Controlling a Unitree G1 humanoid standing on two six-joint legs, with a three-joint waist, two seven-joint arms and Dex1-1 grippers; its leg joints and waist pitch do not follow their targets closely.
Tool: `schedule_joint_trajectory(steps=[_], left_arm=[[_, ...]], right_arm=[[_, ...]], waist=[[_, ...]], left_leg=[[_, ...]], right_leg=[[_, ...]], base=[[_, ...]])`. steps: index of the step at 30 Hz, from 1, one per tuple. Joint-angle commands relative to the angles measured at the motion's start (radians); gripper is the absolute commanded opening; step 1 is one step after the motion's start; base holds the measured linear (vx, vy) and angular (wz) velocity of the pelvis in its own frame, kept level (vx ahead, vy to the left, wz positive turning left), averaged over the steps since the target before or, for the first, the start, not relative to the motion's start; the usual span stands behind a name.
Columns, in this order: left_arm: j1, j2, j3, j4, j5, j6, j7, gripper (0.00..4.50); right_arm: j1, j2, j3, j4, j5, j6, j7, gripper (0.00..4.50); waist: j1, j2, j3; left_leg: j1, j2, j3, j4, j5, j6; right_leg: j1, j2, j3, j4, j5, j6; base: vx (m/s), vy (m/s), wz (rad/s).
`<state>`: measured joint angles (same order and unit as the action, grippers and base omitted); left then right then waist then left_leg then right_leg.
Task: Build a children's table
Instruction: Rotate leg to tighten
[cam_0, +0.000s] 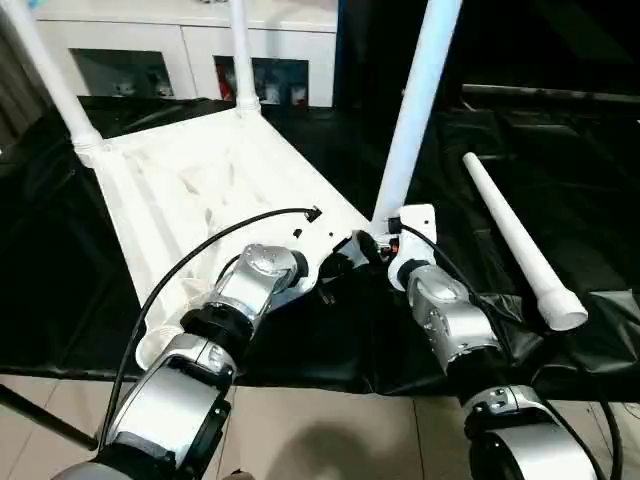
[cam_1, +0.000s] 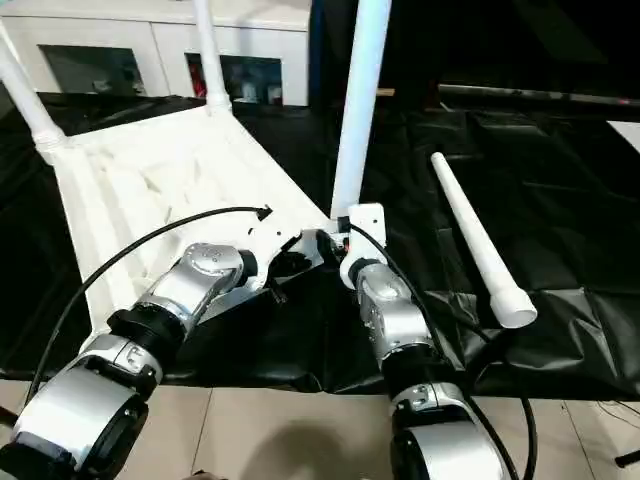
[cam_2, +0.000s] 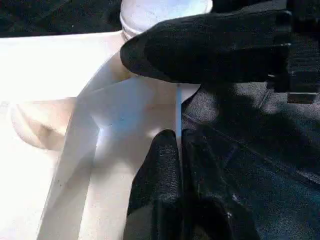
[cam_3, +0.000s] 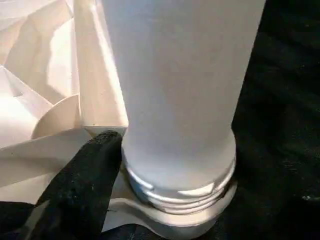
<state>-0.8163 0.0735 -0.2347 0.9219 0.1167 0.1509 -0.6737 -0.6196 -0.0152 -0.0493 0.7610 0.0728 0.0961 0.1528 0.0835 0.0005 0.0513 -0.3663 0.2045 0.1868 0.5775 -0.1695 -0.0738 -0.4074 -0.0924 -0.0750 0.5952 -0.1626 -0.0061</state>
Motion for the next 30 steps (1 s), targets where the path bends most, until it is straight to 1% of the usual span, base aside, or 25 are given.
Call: schedule_joint_trajectory(steps=[1, 2, 3, 4, 5, 6, 8, 9, 10, 12, 13, 14, 15, 17, 18, 19, 20, 21, 22, 23, 24, 26, 27, 29, 30], left_arm=[[0.0, -0.016, 0.031, 0.005, -0.029, -0.105, 0.012, 0.0], [-0.004, -0.018, 0.045, 0.007, -0.04, -0.129, 0.018, 0.0], [-0.008, -0.018, 0.058, 0.003, -0.053, -0.142, 0.017, 0.0], [-0.011, -0.018, 0.065, 0.0, -0.061, -0.147, 0.015, 0.28], [-0.011, -0.018, 0.065, 0.0, -0.061, -0.147, 0.015, 0.28], [-0.018, -0.013, 0.089, -0.015, -0.081, -0.144, 0.02, 0.45], [-0.021, -0.005, 0.103, -0.031, -0.089, -0.143, 0.031, 0.6], [-0.021, 0.011, 0.121, -0.054, -0.097, -0.143, 0.047, 0.64], [-0.017, 0.027, 0.136, -0.079, -0.107, -0.136, 0.05, 0.78], [-0.012, 0.047, 0.154, -0.106, -0.114, -0.123, 0.061, 0.88], [0.005, 0.097, 0.183, -0.153, -0.114, -0.1, 0.084, 1.07], [0.007, 0.101, 0.185, -0.157, -0.113, -0.098, 0.086, 1.14], [0.023, 0.138, 0.204, -0.191, -0.104, -0.078, 0.105, 1.21], [0.048, 0.189, 0.218, -0.234, -0.082, -0.059, 0.13, 1.39], [0.065, 0.219, 0.235, -0.262, -0.077, -0.037, 0.148, 1.5], [0.075, 0.235, 0.246, -0.281, -0.076, -0.022, 0.159, 1.59], [0.081, 0.244, 0.25, -0.291, -0.071, -0.014, 0.166, 1.66], [0.109, 0.286, 0.274, -0.348, -0.046, 0.03, 0.202, 1.66], [0.125, 0.308, 0.29, -0.382, -0.032, 0.054, 0.222, 1.74], [0.139, 0.327, 0.305, -0.416, -0.017, 0.069, 0.248, 1.74], [0.139, 0.327, 0.305, -0.416, -0.017, 0.069, 0.248, 1.97], [0.174, 0.382, 0.317, -0.472, 0.051, 0.082, 0.332, 2.05], [0.198, 0.43, 0.31, -0.503, 0.124, 0.104, 0.397, 2.14], [0.218, 0.46, 0.322, -0.527, 0.16, 0.15, 0.449, 2.14], [0.219, 0.462, 0.323, -0.53, 0.161, 0.154, 0.453, 2.17]], right_arm=[[0.029, -0.023, 0.004, -0.088, 0.013, -0.015, 0.038, 3.94], [0.046, -0.036, 0.01, -0.137, 0.015, -0.013, 0.065, 3.94], [0.068, -0.051, 0.016, -0.19, 0.02, -0.005, 0.097, 3.94], [0.081, -0.06, 0.019, -0.219, 0.023, -0.001, 0.116, 3.96], [0.081, -0.06, 0.019, -0.219, 0.023, -0.001, 0.116, 3.96], [0.129, -0.094, 0.034, -0.307, 0.028, 0.017, 0.169, 3.97], [0.161, -0.12, 0.047, -0.365, 0.031, 0.033, 0.205, 3.97], [0.198, -0.151, 0.06, -0.428, 0.039, 0.046, 0.246, 3.97], [0.219, -0.169, 0.064, -0.466, 0.052, 0.059, 0.274, 3.97], [0.235, -0.184, 0.062, -0.493, 0.062, 0.062, 0.292, 3.97], [0.264, -0.213, 0.054, -0.542, 0.079, 0.083, 0.327, 3.97], [0.266, -0.215, 0.053, -0.546, 0.08, 0.085, 0.329, 3.97], [0.286, -0.235, 0.05, -0.579, 0.089, 0.104, 0.352, 3.97], [0.303, -0.257, 0.053, -0.606, 0.107, 0.13, 0.394, 3.97], [0.313, -0.273, 0.058, -0.617, 0.111, 0.139, 0.42, 3.97], [0.319, -0.283, 0.063, -0.627, 0.114, 0.145, 0.434, 3.97], [0.321, -0.288, 0.067, -0.63, 0.117, 0.151, 0.443, 3.97], [0.332, -0.309, 0.092, -0.645, 0.125, 0.173, 0.488, 3.97], [0.336, -0.316, 0.107, -0.651, 0.135, 0.194, 0.514, 3.97], [0.339, -0.322, 0.126, -0.654, 0.135, 0.208, 0.537, 3.97], [0.339, -0.322, 0.126, -0.654, 0.135, 0.208, 0.537, 3.97], [0.332, -0.321, 0.184, -0.633, 0.095, 0.221, 0.551, 3.97], [0.318, -0.307, 0.222, -0.602, 0.056, 0.227, 0.534, 3.97], [0.291, -0.271, 0.222, -0.558, 0.038, 0.264, 0.482, 3.97], [0.289, -0.268, 0.222, -0.554, 0.037, 0.266, 0.478, 3.78]], waist=[[0.0, -0.005, -0.068], [0.002, -0.008, -0.069], [0.007, -0.001, -0.07], [0.006, -0.008, -0.071], [0.005, -0.008, -0.069], [0.007, 0.007, -0.069], [0.011, 0.001, -0.073], [0.009, 0.006, -0.072], [0.009, 0.008, -0.071], [0.005, 0.006, -0.069], [0.001, 0.0, -0.069], [0.003, 0.001, -0.069], [0.002, -0.002, -0.067], [0.0, 0.001, -0.066], [-0.001, -0.008, -0.065], [0.0, -0.001, -0.065], [-0.002, 0.0, -0.064], [0.002, -0.007, -0.065], [0.004, -0.005, -0.064], [0.005, -0.002, -0.063], [0.004, -0.003, -0.063], [0.005, -0.004, -0.063], [0.003, -0.005, -0.062], [0.001, -0.004, -0.061], [-0.001, -0.004, -0.06]], left_leg=[[0.008, 0.015, -0.004, -0.062, -0.204, 0.043], [0.009, 0.015, -0.003, -0.061, -0.205, 0.046], [0.011, 0.016, -0.005, -0.062, -0.204, 0.049], [0.008, 0.016, -0.004, -0.06, -0.195, 0.054], [0.006, 0.015, -0.003, -0.061, -0.19, 0.058], [0.006, 0.014, -0.005, -0.061, -0.194, 0.056], [0.008, 0.016, -0.004, -0.057, -0.188, 0.061], [0.002, 0.017, -0.006, -0.058, -0.18, 0.063], [0.002, 0.017, -0.007, -0.058, -0.192, 0.064], [-0.001, 0.017, -0.007, -0.06, -0.203, 0.066], [0.001, 0.015, -0.006, -0.059, -0.206, 0.063], [0.002, 0.016, -0.006, -0.058, -0.208, 0.064], [0.0, 0.015, -0.006, -0.059, -0.207, 0.064], [0.002, 0.018, -0.007, -0.06, -0.21, 0.06], [0.004, 0.017, -0.005, -0.06, -0.218, 0.057], [0.006, 0.02, -0.006, -0.061, -0.219, 0.051], [0.006, 0.02, -0.006, -0.062, -0.22, 0.048], [0.009, 0.022, -0.005, -0.061, -0.222, 0.046], [0.005, 0.027, -0.008, -0.064, -0.218, 0.045], [0.006, 0.025, -0.006, -0.063, -0.215, 0.046], [0.007, 0.026, -0.007, -0.064, -0.218, 0.042], [0.009, 0.028, -0.009, -0.065, -0.229, 0.029], [0.007, 0.026, -0.009, -0.066, -0.232, 0.025], [0.01, 0.023, -0.009, -0.067, -0.242, 0.01], [0.009, 0.023, -0.009, -0.067, -0.242, 0.005]], right_leg=[[0.053, -0.048, 0.04, -0.073, -0.236, -0.187], [0.054, -0.047, 0.04, -0.074, -0.233, -0.181], [0.053, -0.048, 0.042, -0.072, -0.221, -0.177], [0.056, -0.046, 0.042, -0.069, -0.201, -0.178], [0.056, -0.046, 0.041, -0.069, -0.204, -0.18], [0.057, -0.047, 0.041, -0.069, -0.212, -0.182], [0.058, -0.045, 0.043, -0.068, -0.177, -0.189], [0.06, -0.046, 0.041, -0.063, -0.151, -0.204], [0.062, -0.044, 0.039, -0.066, -0.15, -0.202], [0.064, -0.043, 0.038, -0.064, -0.162, -0.201], [0.062, -0.043, 0.038, -0.067, -0.185, -0.196], [0.062, -0.043, 0.039, -0.067, -0.193, -0.193], [0.061, -0.043, 0.039, -0.067, -0.213, -0.185], [0.058, -0.042, 0.039, -0.068, -0.235, -0.175], [0.055, -0.04, 0.039, -0.071, -0.263, -0.166], [0.051, -0.04, 0.04, -0.069, -0.271, -0.165], [0.05, -0.04, 0.04, -0.07, -0.274, -0.165], [0.047, -0.04, 0.041, -0.069, -0.276, -0.165], [0.051, -0.042, 0.041, -0.062, -0.261, -0.17], [0.047, -0.04, 0.042, -0.066, -0.262, -0.166], [0.046, -0.041, 0.042, -0.064, -0.254, -0.167], [0.044, -0.04, 0.042, -0.062, -0.245, -0.168], [0.043, -0.039, 0.041, -0.062, -0.25, -0.16], [0.04, -0.04, 0.044, -0.065, -0.276, -0.151], [0.04, -0.04, 0.044, -0.063, -0.279, -0.154]], base=[[0.0, 0.0, 0.0], [0.0, 0.0, 0.0], [0.0, 0.0, 0.0], [0.0, 0.0, 0.0], [0.0, 0.0, 0.0], [0.0, 0.0, 0.0], [0.0, 0.0, 0.0], [0.0, 0.0, 0.0], [0.0, 0.0, 0.0], [0.0, 0.0, 0.0], [0.0, 0.0, 0.0], [0.0, 0.0, 0.0], [0.0, 0.0, 0.0], [0.0, 0.0, 0.0], [0.0, 0.0, 0.0], [0.0, 0.0, 0.0], [0.0, 0.0, 0.0], [0.0, 0.0, 0.0], [0.0, 0.0, 0.0], [0.0, 0.0, 0.0], [0.0, 0.0, 0.0], [0.0, 0.0, 0.0], [0.0, 0.0, 0.0], [0.0, 0.0, 0.0], [0.0, 0.0, 0.0]])
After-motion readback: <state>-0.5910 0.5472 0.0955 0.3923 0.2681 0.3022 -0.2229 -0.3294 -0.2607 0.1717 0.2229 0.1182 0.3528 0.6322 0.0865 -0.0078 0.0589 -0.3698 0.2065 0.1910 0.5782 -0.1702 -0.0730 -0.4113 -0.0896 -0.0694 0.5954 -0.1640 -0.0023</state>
